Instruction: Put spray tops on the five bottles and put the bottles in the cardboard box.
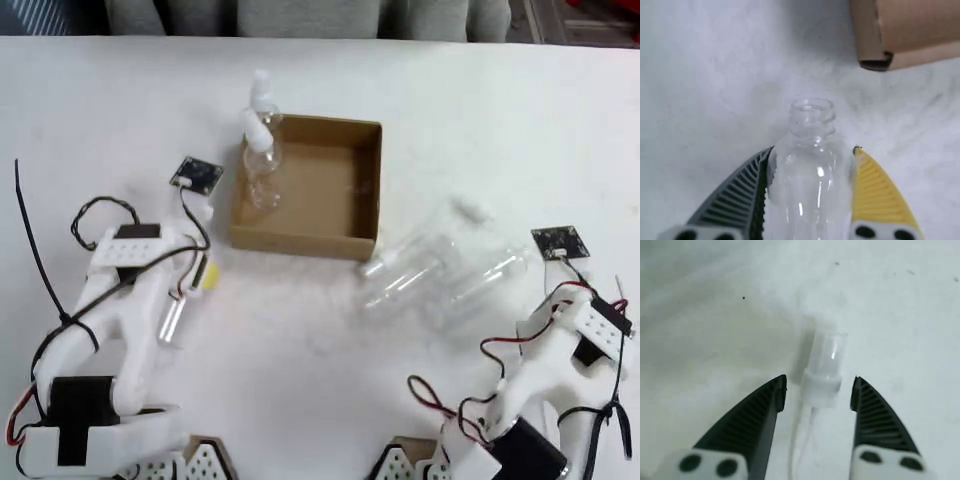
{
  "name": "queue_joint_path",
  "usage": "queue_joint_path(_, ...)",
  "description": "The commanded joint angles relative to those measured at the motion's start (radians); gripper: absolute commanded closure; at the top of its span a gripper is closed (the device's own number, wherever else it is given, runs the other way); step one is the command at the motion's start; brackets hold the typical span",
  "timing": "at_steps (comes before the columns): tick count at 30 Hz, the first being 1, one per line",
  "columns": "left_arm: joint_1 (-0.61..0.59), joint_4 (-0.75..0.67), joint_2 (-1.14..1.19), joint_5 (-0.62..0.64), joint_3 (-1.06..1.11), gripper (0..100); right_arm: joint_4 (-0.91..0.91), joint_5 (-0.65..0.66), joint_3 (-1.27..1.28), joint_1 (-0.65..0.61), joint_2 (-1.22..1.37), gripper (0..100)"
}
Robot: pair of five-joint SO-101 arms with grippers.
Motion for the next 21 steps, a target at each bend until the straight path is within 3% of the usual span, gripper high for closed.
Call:
queue_joint_path(1, 0.002, -0.018, -0.002, -0.012, -0.005, 97, -0.033, 0.015, -0.026, -0.004, 0.015, 82.3)
queue_joint_path(11, 0.002, -0.018, -0.002, -0.012, -0.005, 97, -0.045, 0.015, -0.057, -0.004, 0.099, 82.4)
queue_joint_path(21, 0.002, -0.018, -0.002, -0.012, -0.005, 97, -0.079, 0.015, -0.173, -0.002, 0.263, 92.4)
